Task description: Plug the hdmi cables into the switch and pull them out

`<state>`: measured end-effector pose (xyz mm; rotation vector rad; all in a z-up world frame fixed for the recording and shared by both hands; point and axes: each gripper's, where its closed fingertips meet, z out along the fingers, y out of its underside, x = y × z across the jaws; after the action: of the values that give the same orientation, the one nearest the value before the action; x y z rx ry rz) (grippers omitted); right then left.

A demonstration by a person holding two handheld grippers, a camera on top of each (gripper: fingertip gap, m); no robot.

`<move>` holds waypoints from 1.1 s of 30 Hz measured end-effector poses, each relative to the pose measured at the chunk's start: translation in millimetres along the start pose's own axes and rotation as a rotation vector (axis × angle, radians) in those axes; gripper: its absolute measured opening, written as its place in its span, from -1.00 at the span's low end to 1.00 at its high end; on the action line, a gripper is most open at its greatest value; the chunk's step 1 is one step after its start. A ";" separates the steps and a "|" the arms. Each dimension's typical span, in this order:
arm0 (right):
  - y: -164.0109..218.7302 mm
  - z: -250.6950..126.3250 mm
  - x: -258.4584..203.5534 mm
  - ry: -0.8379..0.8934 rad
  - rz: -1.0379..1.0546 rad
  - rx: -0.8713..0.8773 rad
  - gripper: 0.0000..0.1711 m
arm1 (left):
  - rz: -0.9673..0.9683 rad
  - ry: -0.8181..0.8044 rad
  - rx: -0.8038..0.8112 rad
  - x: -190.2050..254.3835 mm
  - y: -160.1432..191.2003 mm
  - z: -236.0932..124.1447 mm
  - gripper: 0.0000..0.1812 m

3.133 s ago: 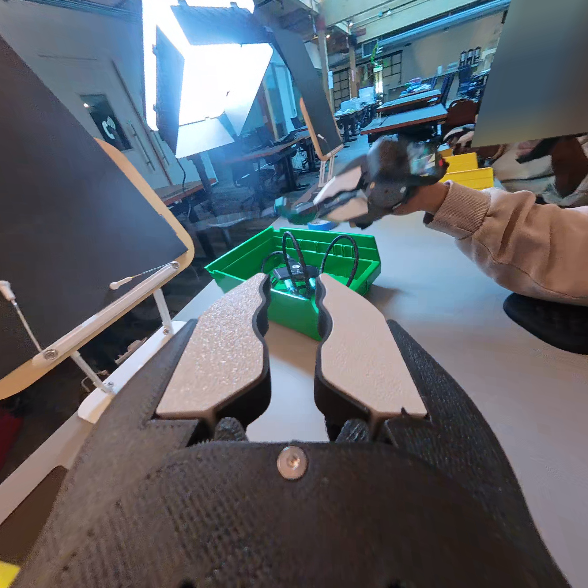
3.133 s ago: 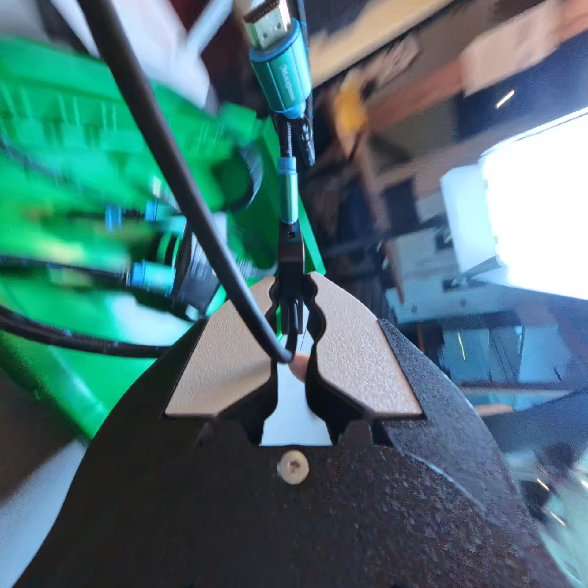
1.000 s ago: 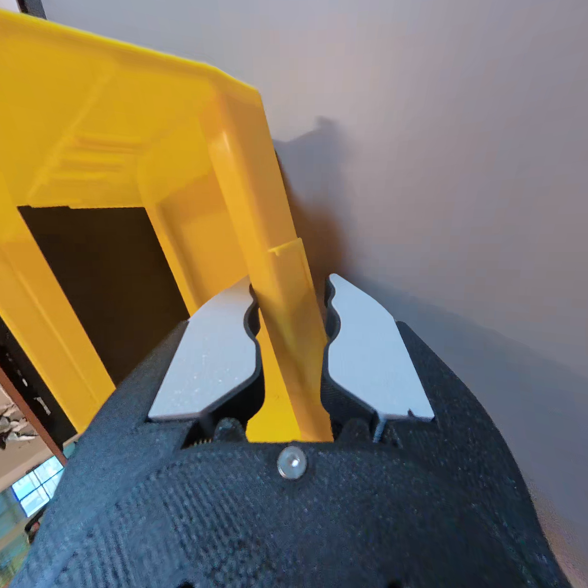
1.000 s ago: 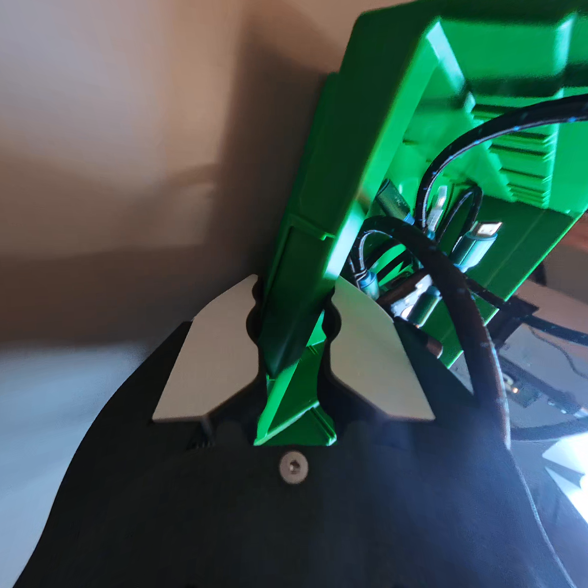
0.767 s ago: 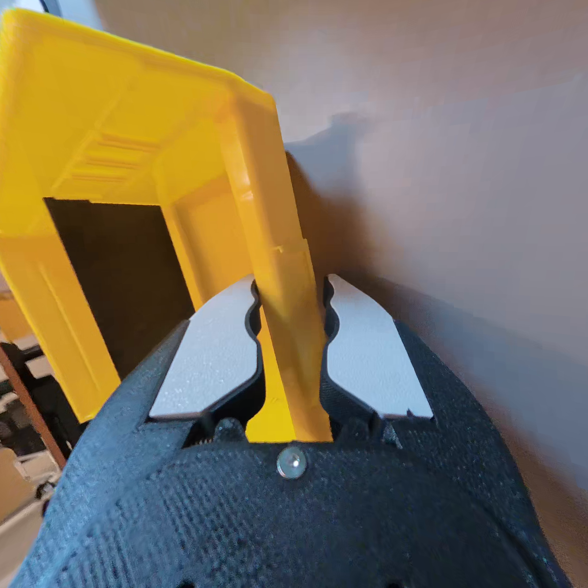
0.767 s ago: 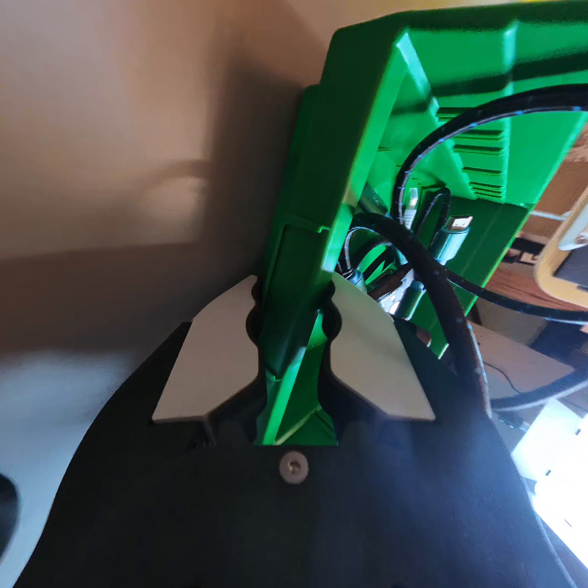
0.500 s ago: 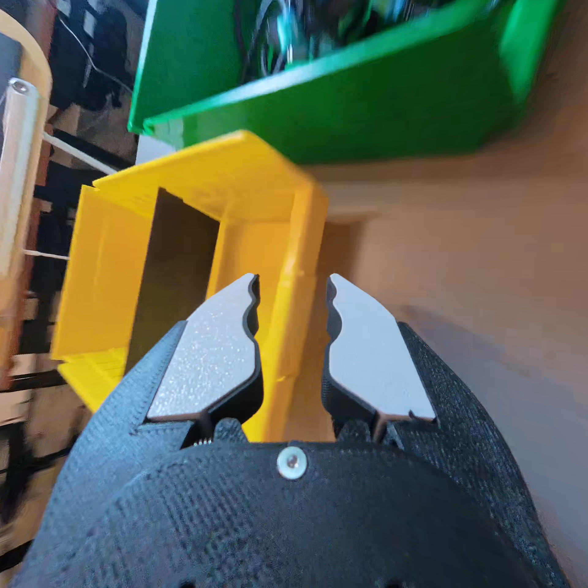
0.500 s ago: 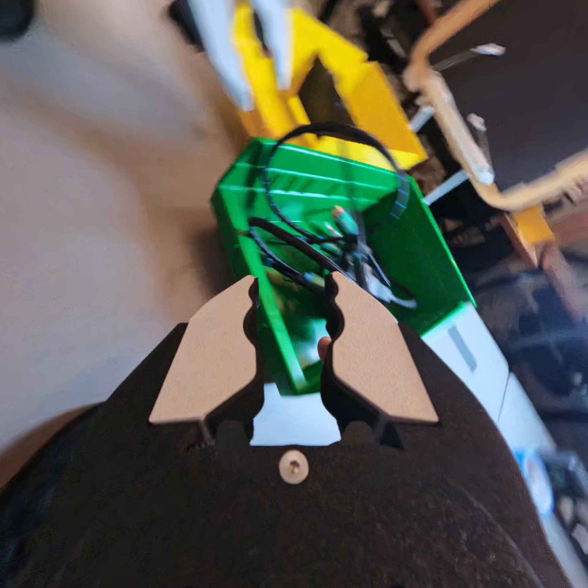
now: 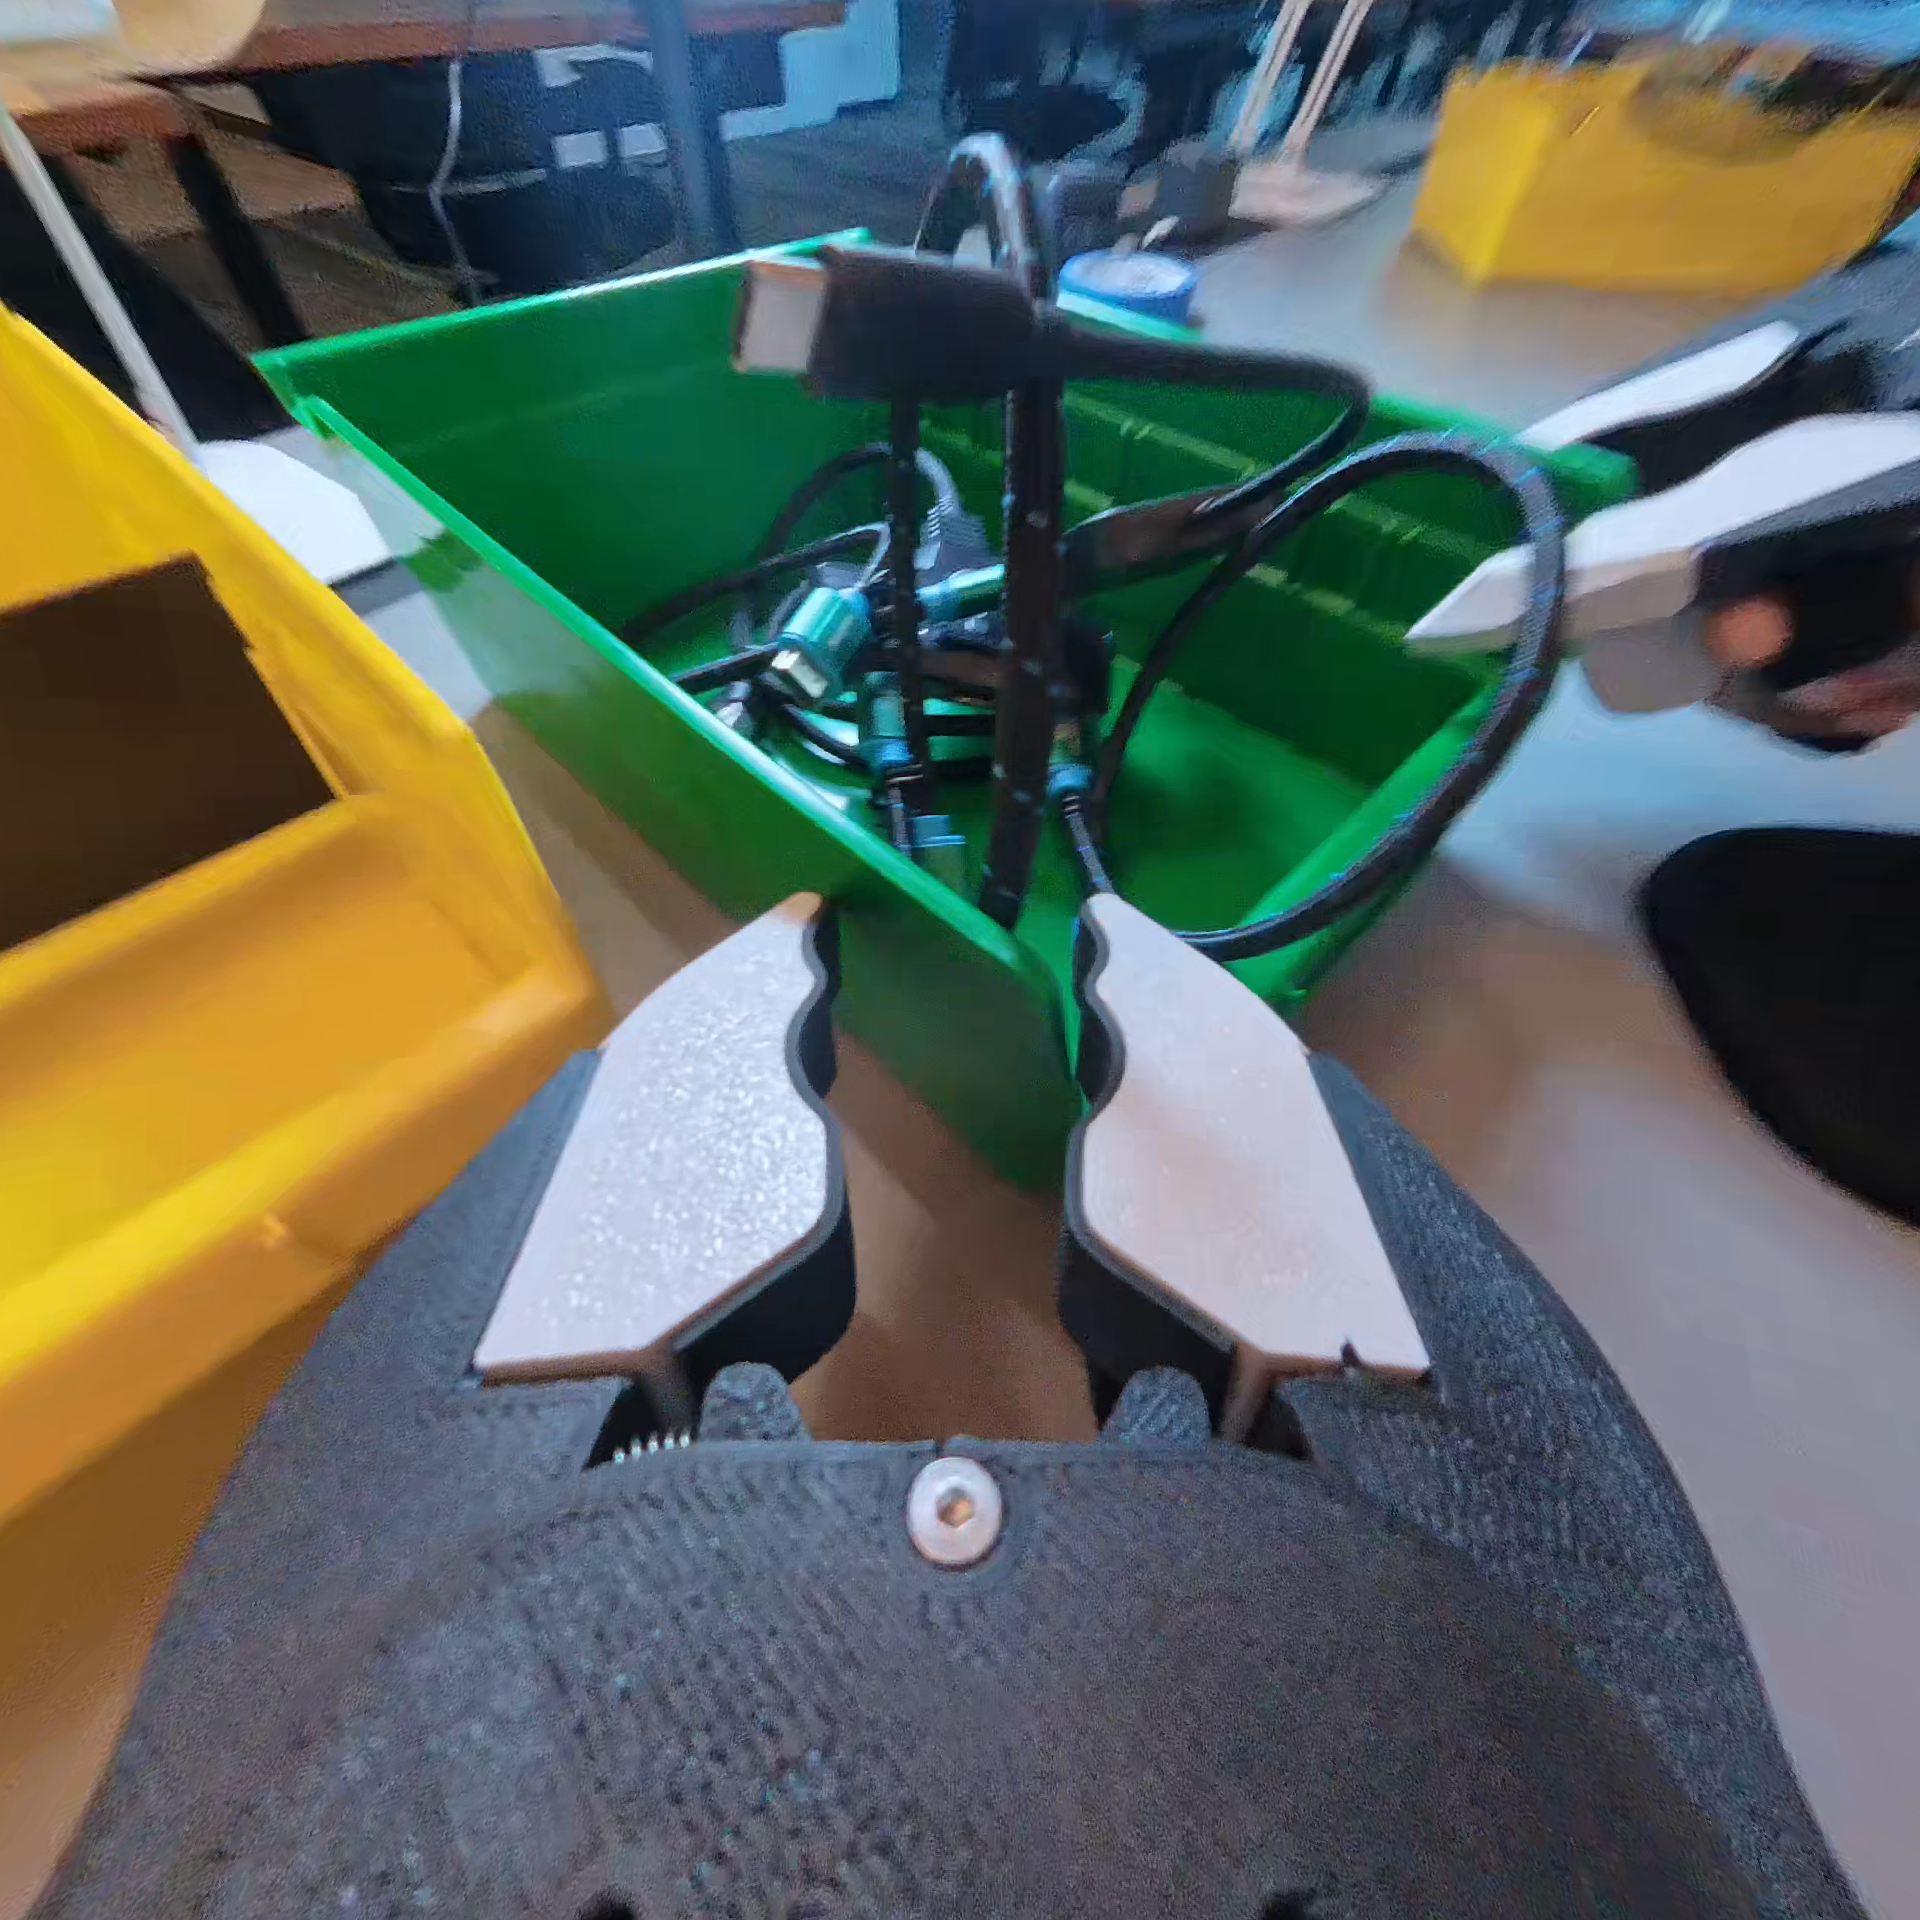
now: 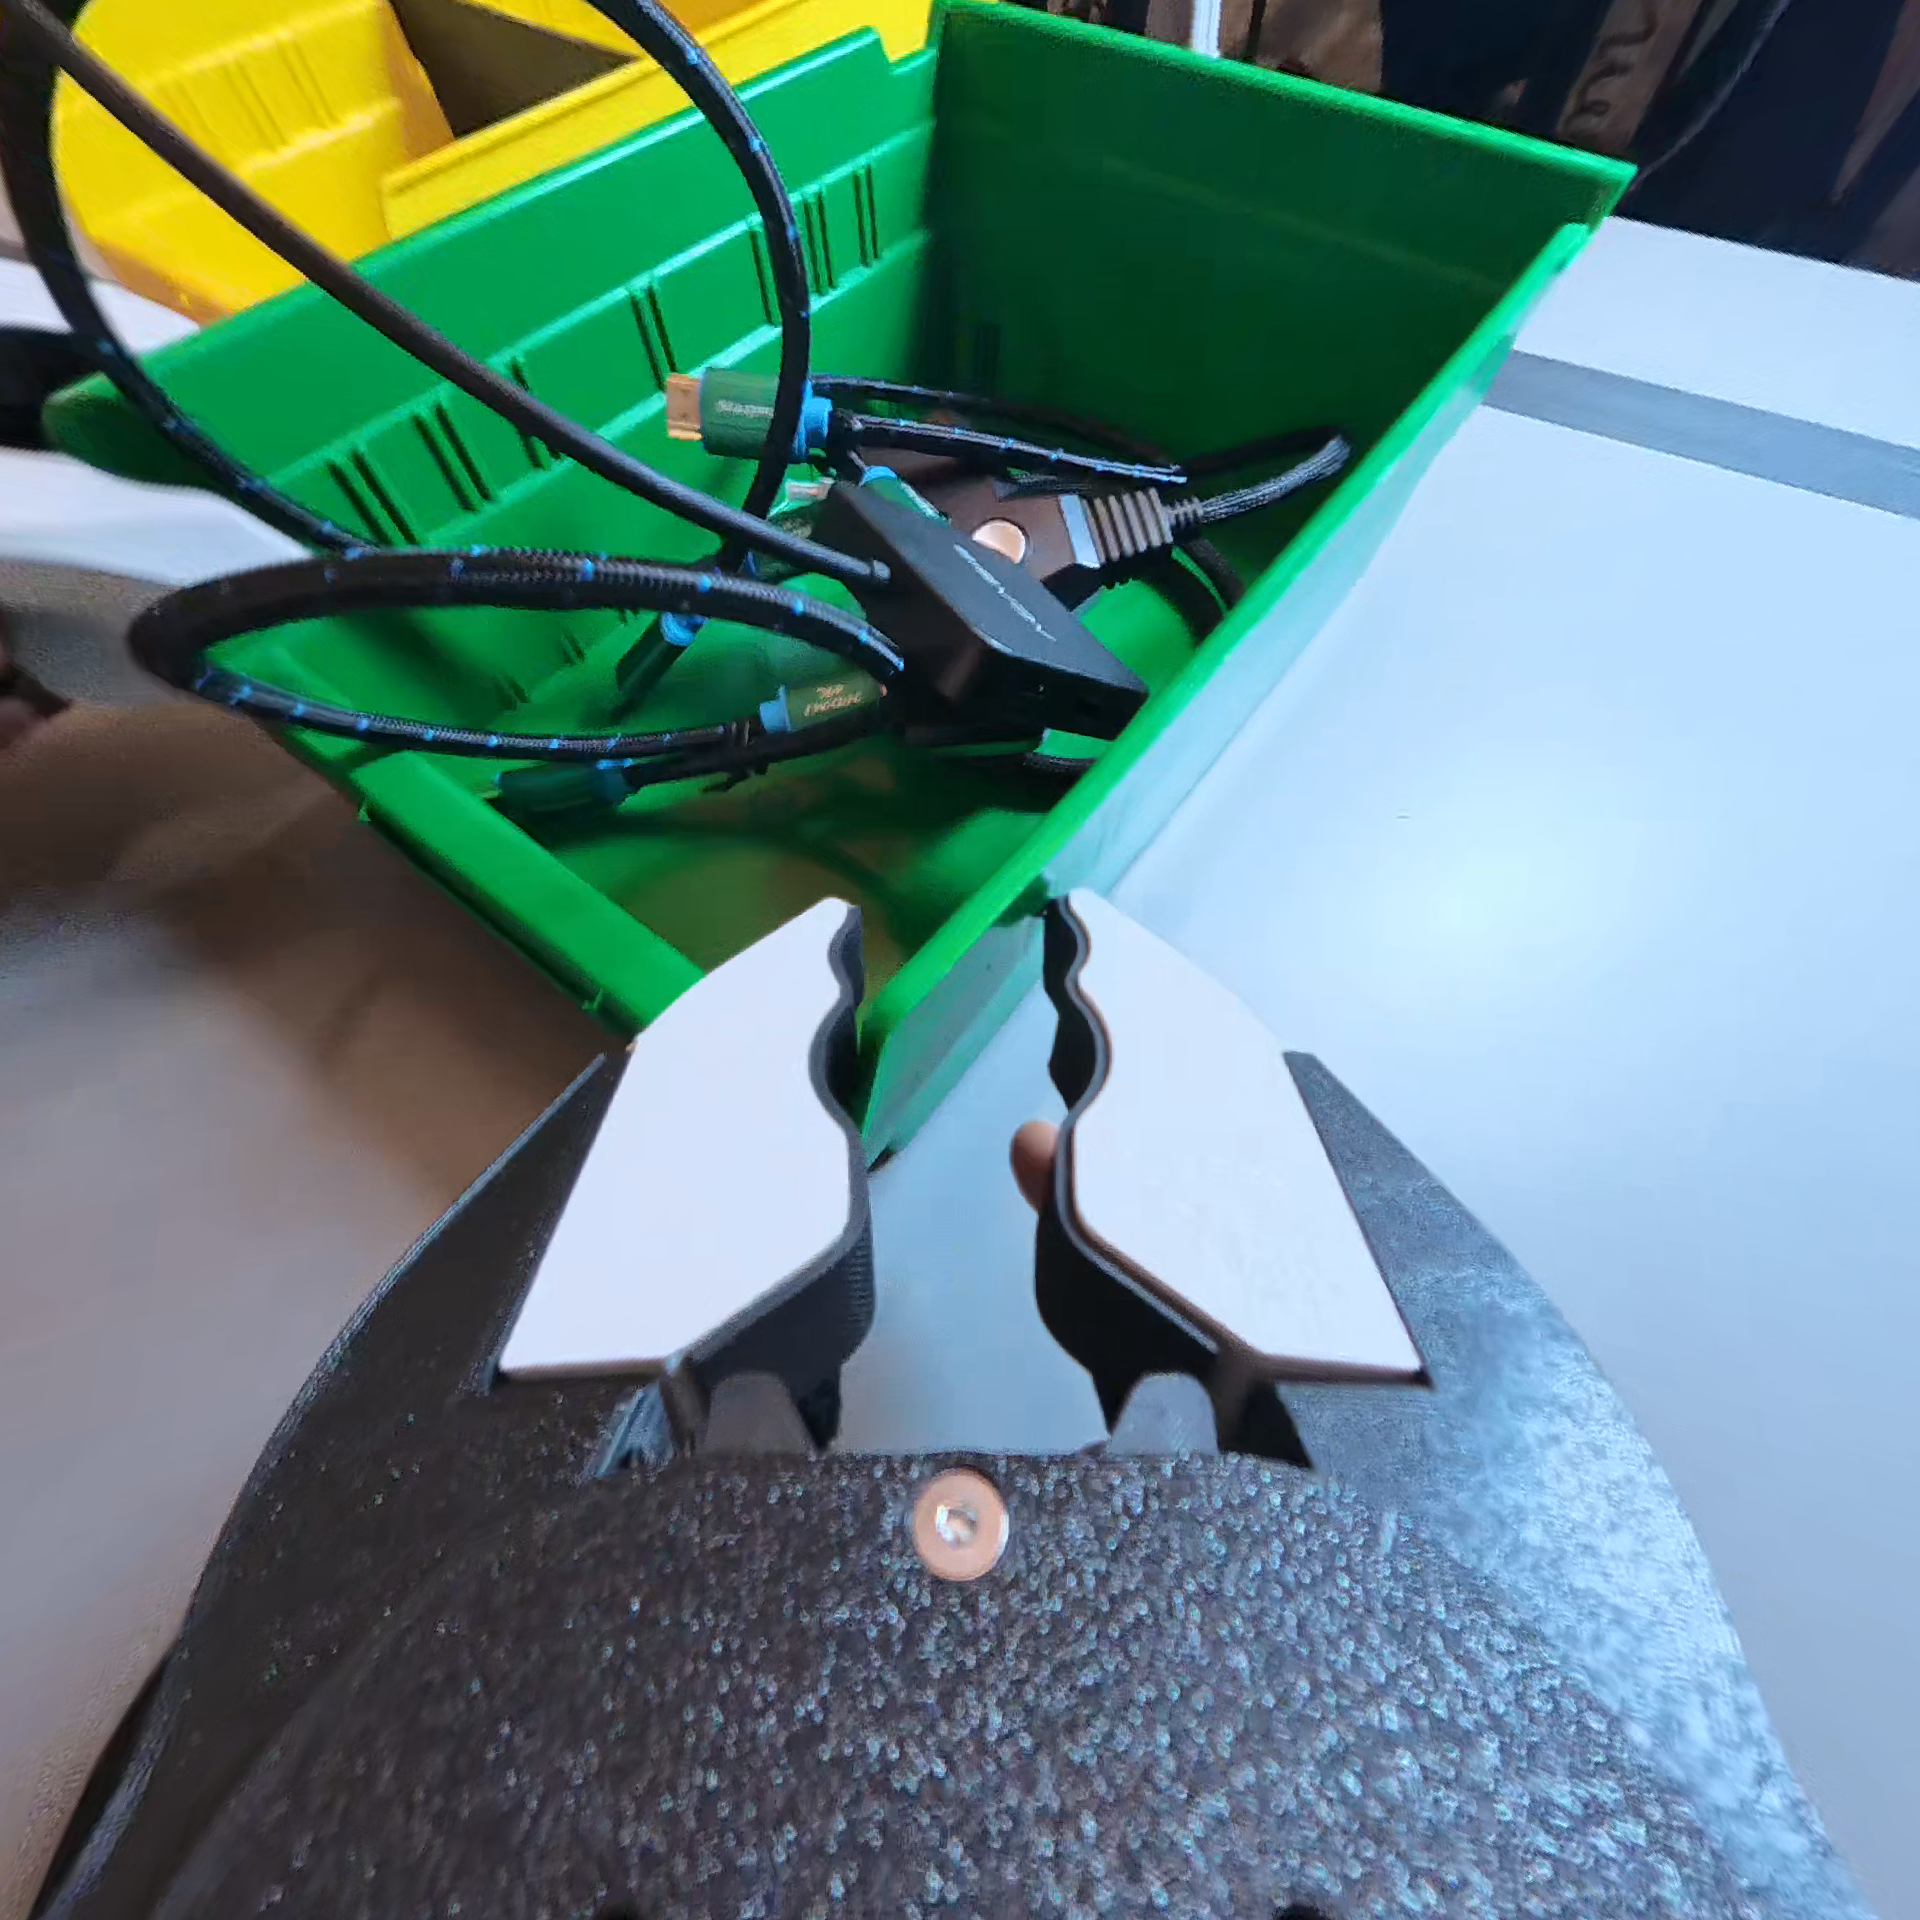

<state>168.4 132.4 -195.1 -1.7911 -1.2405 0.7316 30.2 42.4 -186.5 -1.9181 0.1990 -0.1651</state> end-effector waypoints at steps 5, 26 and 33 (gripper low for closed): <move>-4.0 2.0 13.3 0.180 -0.141 0.021 -0.74 | 0.026 -0.041 -0.031 -4.8 -3.6 13.4 -0.56; -177.2 -66.9 -145.3 0.069 -0.470 0.516 -0.78 | 0.307 -0.279 0.198 -29.3 -103.5 -199.6 -0.63; -219.3 12.4 -262.1 -0.222 -0.554 0.544 -0.78 | 0.247 -0.530 0.143 -90.0 -59.8 -319.1 -0.62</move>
<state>-33.8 -70.4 -8.3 -0.8877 -1.4243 0.8467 -121.4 -209.1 -21.5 -1.7125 0.0618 0.4789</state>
